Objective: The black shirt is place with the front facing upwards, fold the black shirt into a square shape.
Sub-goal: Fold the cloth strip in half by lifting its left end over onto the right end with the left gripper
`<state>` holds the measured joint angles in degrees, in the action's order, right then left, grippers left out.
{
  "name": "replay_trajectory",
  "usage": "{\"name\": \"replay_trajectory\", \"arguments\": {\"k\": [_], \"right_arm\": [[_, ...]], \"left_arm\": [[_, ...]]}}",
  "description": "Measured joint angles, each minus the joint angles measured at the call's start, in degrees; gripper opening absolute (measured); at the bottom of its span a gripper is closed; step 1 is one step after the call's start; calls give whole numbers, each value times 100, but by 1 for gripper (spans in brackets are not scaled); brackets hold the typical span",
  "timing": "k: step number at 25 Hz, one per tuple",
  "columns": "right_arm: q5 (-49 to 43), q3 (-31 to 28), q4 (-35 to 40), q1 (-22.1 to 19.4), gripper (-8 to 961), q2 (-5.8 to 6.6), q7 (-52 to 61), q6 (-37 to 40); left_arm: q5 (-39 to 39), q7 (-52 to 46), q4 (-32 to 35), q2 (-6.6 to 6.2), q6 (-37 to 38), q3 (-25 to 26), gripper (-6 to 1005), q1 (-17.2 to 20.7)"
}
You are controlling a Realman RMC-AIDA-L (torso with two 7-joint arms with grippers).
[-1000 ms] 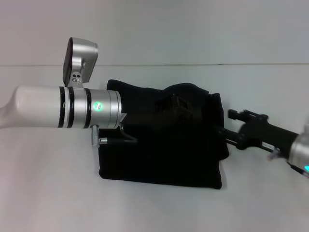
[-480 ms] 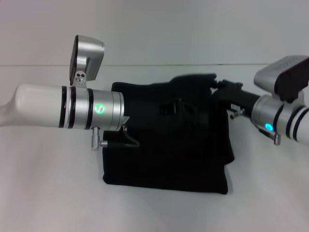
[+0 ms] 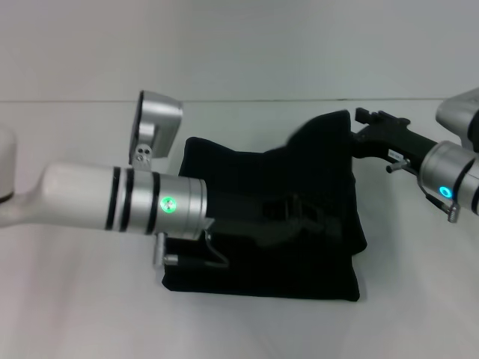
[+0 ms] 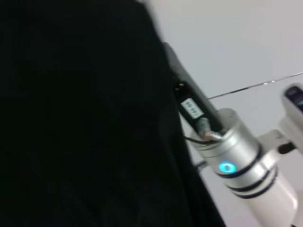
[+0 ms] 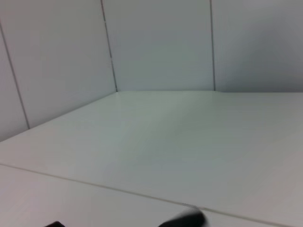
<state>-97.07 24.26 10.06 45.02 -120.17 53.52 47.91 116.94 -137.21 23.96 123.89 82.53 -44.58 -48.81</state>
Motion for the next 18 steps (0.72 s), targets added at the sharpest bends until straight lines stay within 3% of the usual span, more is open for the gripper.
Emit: {"name": "replay_trajectory", "arguments": {"k": [8,18], "right_arm": [[22,-34,36,-227,709,21,0,-87],[596,-857,162,-806,708,37,48,334]], "left_arm": [[-23,479,-783,36,-727,-51,22,-198],[-205,769,-870,54,-370,-7,33,-233]]}}
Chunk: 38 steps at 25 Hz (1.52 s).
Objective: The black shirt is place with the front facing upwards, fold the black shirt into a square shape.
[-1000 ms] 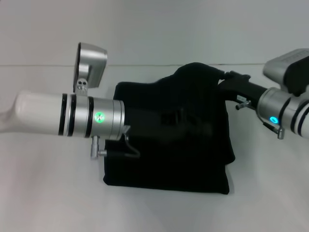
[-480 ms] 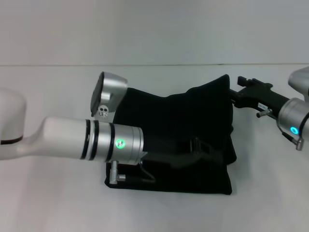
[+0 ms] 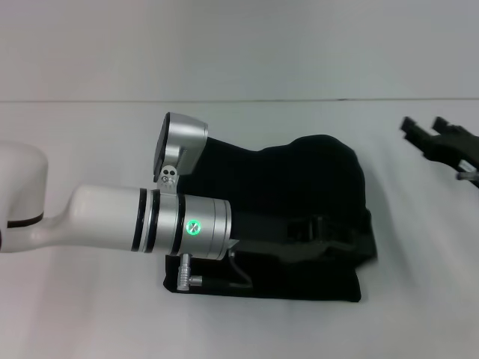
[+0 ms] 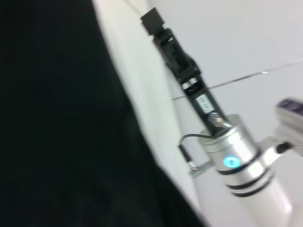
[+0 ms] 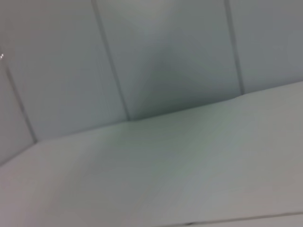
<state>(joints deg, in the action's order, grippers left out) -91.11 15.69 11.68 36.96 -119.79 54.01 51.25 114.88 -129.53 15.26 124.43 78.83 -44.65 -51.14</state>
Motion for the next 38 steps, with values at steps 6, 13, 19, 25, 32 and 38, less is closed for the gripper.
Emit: {"name": "replay_trajectory", "arguments": {"k": [6,13,19,25,32,38], "right_arm": [[224,90,62,-344,708,43,423,600],[-647,1045,565,-516,709,54,325,2729],[-924,1756,375,-189,709,-21,31,2249],[-925,1921,-92,202,709,-34,74,942],[-898,1904,-143,279,709,-31,304,139],[-889,1853,-77,214,708,-18,304,303]], "left_arm": [[-890,522,-61,-41,848,45,287,174],[-1364,845,779,-387,1083,192,577,950],[-1416,1465,787,-734,238,610,907,1457],[-1405,1495,781,-803,-355,615,921,1650],[-1395,1488,784,-849,-400,615,933,1672],[-1274,1145,763,-989,-461,546,932,1581]]}}
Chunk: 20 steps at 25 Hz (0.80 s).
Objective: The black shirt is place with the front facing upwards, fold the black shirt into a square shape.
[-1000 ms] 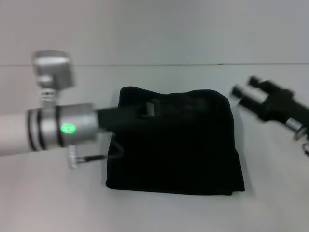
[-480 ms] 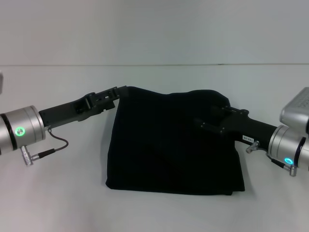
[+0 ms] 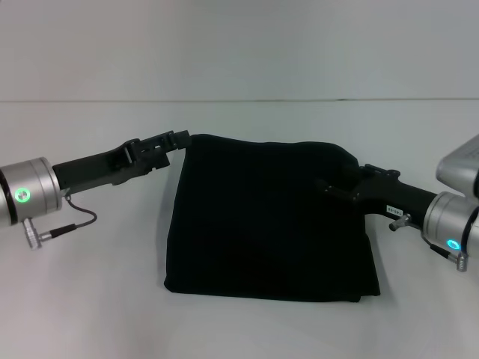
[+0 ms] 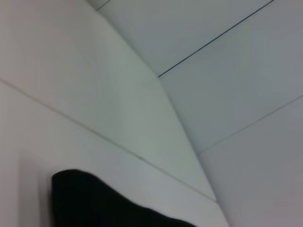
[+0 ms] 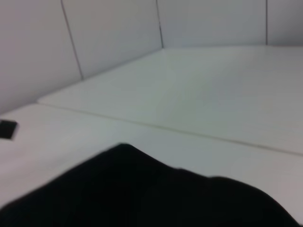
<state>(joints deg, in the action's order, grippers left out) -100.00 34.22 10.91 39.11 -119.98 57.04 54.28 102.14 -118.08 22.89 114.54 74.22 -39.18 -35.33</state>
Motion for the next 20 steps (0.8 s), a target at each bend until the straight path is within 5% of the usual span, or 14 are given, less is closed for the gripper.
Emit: {"name": "replay_trajectory", "arguments": {"k": [8,14,20], "right_arm": [[-3,15,848,-861,708,31,-645,1789],[-271,49,1189,-1686,708,52,-1168,2664],[-778,31,1124,-2025,708,22,-1457,2871]], "left_arm": [[1051,-1817,-4,-400,-322,-663,932,-475],[1437,-2123,-32,-390,-702,-711,932,-737],[1812,-2403,-98,-305,-988,-841,933,-916]]}}
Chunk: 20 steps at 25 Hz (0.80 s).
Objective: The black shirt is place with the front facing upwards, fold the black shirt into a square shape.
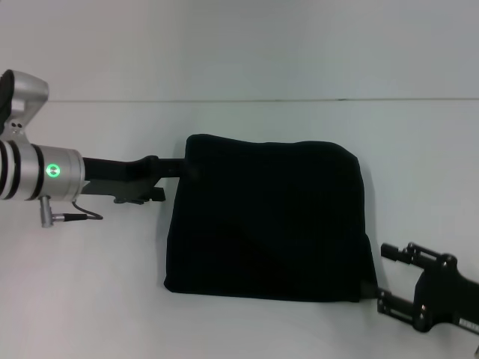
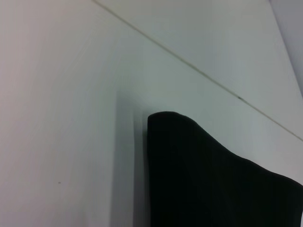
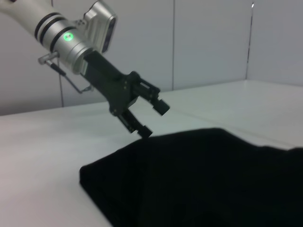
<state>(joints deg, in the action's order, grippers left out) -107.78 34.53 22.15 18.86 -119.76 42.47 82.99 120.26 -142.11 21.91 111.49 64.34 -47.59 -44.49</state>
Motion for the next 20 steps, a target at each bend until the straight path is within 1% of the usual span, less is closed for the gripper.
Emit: {"name": "replay_trajectory", "arguments": {"k": [6,14,17,20], "right_arm": [[-84,-7,-81,-31,708,-9,5,-41],[-134,27,-88,-46,709,-1,28,-4],[-150,27,-88,-47,709,5,31,1],[-154,27,-88,-55,709,6,36,13]], "left_arm": [[15,-30,-3,86,-64,-38,933,-52],[139,-32,-3,271,-352,-58,932,-69],[142,-28,0,295,-409,-58,932,-69],[145,-28,7,286,-447,-58,925,-69]]}}
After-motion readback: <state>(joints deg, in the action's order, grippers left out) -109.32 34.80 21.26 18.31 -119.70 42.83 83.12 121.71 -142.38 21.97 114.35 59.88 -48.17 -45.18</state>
